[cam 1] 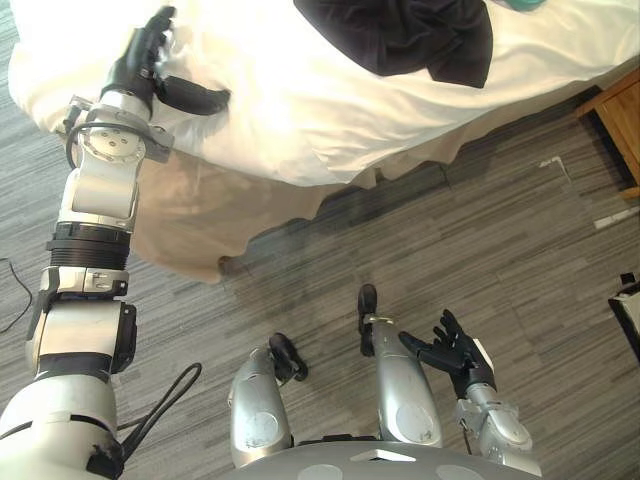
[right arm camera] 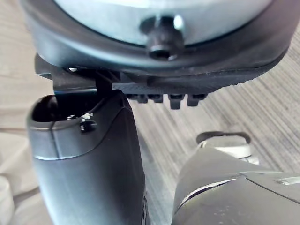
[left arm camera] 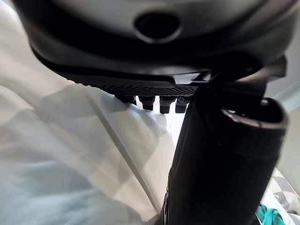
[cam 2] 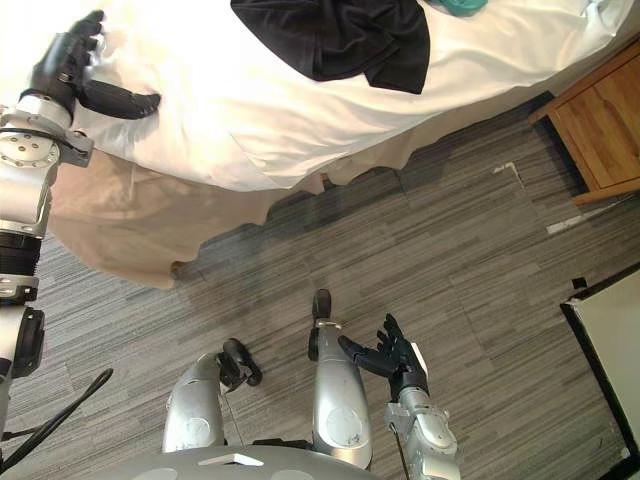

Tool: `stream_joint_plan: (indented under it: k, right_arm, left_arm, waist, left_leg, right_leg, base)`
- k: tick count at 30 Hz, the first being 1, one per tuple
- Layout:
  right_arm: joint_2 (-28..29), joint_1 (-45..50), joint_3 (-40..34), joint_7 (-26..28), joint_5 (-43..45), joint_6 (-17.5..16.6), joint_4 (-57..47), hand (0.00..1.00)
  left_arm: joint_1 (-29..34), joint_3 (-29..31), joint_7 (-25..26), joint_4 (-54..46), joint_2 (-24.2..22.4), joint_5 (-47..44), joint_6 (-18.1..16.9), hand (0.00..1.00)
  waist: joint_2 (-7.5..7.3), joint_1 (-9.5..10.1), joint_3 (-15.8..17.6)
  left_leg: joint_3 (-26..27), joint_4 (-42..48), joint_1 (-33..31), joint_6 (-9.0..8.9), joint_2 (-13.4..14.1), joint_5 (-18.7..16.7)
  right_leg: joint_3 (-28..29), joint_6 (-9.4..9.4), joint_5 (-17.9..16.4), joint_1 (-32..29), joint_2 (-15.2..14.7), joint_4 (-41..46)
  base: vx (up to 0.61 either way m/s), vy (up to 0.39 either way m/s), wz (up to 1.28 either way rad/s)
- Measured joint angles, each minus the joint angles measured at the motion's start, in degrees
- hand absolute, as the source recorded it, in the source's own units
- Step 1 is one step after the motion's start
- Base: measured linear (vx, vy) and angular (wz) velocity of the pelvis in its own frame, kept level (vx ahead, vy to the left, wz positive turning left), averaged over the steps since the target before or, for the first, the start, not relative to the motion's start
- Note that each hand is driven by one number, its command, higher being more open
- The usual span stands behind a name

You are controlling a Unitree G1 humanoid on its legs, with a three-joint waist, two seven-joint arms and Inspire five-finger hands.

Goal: Tidy up the quilt and then pick up the clothes from the bed and put them into the laundry hamper

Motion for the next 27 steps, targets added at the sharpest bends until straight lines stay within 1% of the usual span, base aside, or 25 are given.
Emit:
stream_joint_plan:
  k: [2,5,8,9,10,12,13,14,16,17,20,22,24,25,27]
  right_arm:
    - [0.0,1.0,0.0,0.1,-0.7,0.1,0.0,1.00]
    - [0.0,1.6,-0.4,0.3,-1.0,0.1,0.1,1.00]
    - [0.0,1.6,-2.0,0.3,-1.0,0.1,0.1,1.00]
    - [-0.1,1.6,-2.3,0.3,-1.0,0.1,0.1,1.00]
    - [-0.2,1.6,-2.3,0.4,-1.0,0.1,0.1,1.00]
    - [-0.2,1.6,-2.2,0.8,-1.0,0.1,0.2,1.00]
    - [-0.2,1.6,-2.2,1.0,-1.0,0.1,0.2,1.00]
    - [-0.2,1.6,-2.2,1.4,-1.0,0.1,0.4,1.00]
    - [-0.1,1.6,-2.2,1.7,-0.9,0.1,1.2,1.00]
    - [-0.1,1.5,-2.2,1.8,-0.9,0.0,1.3,1.00]
    - [-0.1,1.2,-2.1,2.1,-0.9,-0.8,1.3,1.00]
    - [0.0,0.8,-1.9,2.9,0.1,-2.5,1.3,1.00]
    - [0.1,0.3,-1.9,3.6,1.2,-3.2,1.4,1.00]
    - [0.1,-0.1,-1.9,4.0,2.4,-3.7,1.4,1.00]
    - [0.1,-0.2,-2.0,5.1,5.5,-4.9,1.4,1.00]
  left_arm:
    - [0.4,0.1,0.0,-0.4,2.2,-2.3,-1.3,1.00]
    - [0.5,2.0,2.2,-1.5,4.0,-1.2,-1.4,1.00]
    - [0.5,3.8,4.4,-3.6,4.5,4.5,-1.2,1.00]
    - [0.4,3.9,5.1,-4.2,4.5,7.5,-0.5,1.00]
    - [0.4,3.9,5.7,-4.3,4.5,8.3,0.5,1.00]
    - [0.1,3.9,7.4,-4.3,4.5,11.1,4.0,1.00]
    - [-0.2,3.9,8.0,-4.3,4.5,12.2,4.9,1.00]
    - [-1.1,3.9,8.9,-4.0,4.4,13.8,6.6,1.00]
    - [-3.1,3.9,9.8,-2.3,4.2,16.9,9.0,1.00]
    - [-3.9,4.1,10.4,-1.0,4.0,17.0,10.4,1.00]
    - [-4.2,5.1,12.1,0.3,2.9,19.2,12.0,1.00]
    - [-6.2,6.6,15.2,0.3,1.8,21.2,12.8,1.00]
    - [-7.0,8.2,17.4,0.3,1.8,21.9,12.8,1.00]
    - [-7.0,9.3,18.7,0.6,1.6,22.3,12.8,0.00]
    - [-7.0,11.4,21.0,1.0,0.4,23.0,12.4,0.00]
  waist:
    - [0.00,0.30,0.0]
    - [0.04,0.37,0.0]
    - [0.28,0.28,-0.2]
    - [0.36,0.24,-0.3]
    - [0.36,0.19,-0.3]
    - [0.29,-0.03,-0.4]
    - [0.26,-0.04,-0.4]
    - [0.25,0.02,-0.4]
    - [0.18,-0.06,-0.3]
    - [-0.04,-0.07,-0.2]
    - [-0.67,-0.28,0.1]
    - [-1.59,-0.38,0.7]
    - [-2.54,-0.50,1.3]
    - [-3.13,-0.75,2.2]
    - [-3.63,-1.03,3.1]
  left_leg:
    - [-0.1,-0.2,1.5,0.00,-0.1,0.0]
    - [-0.2,-1.4,4.0,-0.03,-0.2,0.0]
    - [-0.2,-2.2,4.8,-0.07,-0.2,-0.1]
    - [-0.2,-2.2,4.7,-0.08,-0.2,-0.1]
    - [-0.2,-2.2,4.5,-0.11,-0.2,0.0]
    - [-0.2,-2.1,3.5,-0.17,-0.1,0.0]
    - [-0.2,-1.9,2.8,-0.20,-0.1,0.0]
    - [-0.3,-1.3,1.2,-0.19,0.1,0.1]
    - [-0.2,0.6,-0.8,-0.21,1.3,0.1]
    - [0.3,1.3,-1.3,-0.22,1.9,0.1]
    - [0.7,2.0,-1.9,-0.21,2.3,0.1]
    - [0.5,3.8,-5.7,-0.19,3.3,0.1]
    - [0.3,5.0,-8.8,-0.14,4.2,0.0]
    - [0.2,5.8,-9.9,-0.14,4.8,0.0]
    - [-0.2,6.5,-11.9,-0.05,5.4,0.0]
  right_leg:
    - [-0.1,0.14,-1.2,1.2,-0.2,1.0]
    - [-0.6,0.00,-2.1,3.3,-0.2,1.4]
    - [-1.2,-0.06,-2.5,4.2,-0.5,1.6]
    - [-1.4,-0.06,-2.5,4.1,-0.6,1.6]
    - [-1.4,-0.06,-2.5,4.1,-0.6,1.6]
    - [-1.5,-0.04,-2.4,3.0,-0.6,1.6]
    - [-1.5,-0.01,-2.4,2.4,-0.6,1.6]
    - [-1.5,0.05,-2.3,1.1,-0.5,1.7]
    - [-1.7,-0.19,-2.1,-0.5,0.0,1.8]
    - [-1.7,-0.21,-2.1,-0.7,0.3,1.8]
    - [-1.7,-0.22,-2.1,-1.2,0.4,1.8]
    - [-1.9,-0.54,-1.5,-4.2,0.7,1.7]
    - [-1.9,-0.85,-0.6,-6.6,1.3,1.4]
    - [-1.9,-1.00,-0.2,-7.5,1.6,1.3]
    - [-2.0,-1.18,0.5,-8.8,2.2,0.8]
  base:
    - [0.02,-0.023,0.07]
    - [0.00,-0.050,0.07]
    - [-0.02,-0.038,0.07]
    - [-0.01,-0.024,0.05]
    - [0.00,-0.023,0.03]
    - [0.00,0.000,0.00]
    - [0.00,0.000,0.00]
    - [0.04,-0.018,0.04]
    - [0.06,-0.024,0.00]
    - [0.07,-0.017,-0.06]
    - [0.04,-0.006,-0.03]
    - [0.00,0.000,0.00]
    - [-0.02,-0.019,-0.08]
    - [-0.02,-0.017,-0.08]
    - [-0.04,-0.025,-0.05]
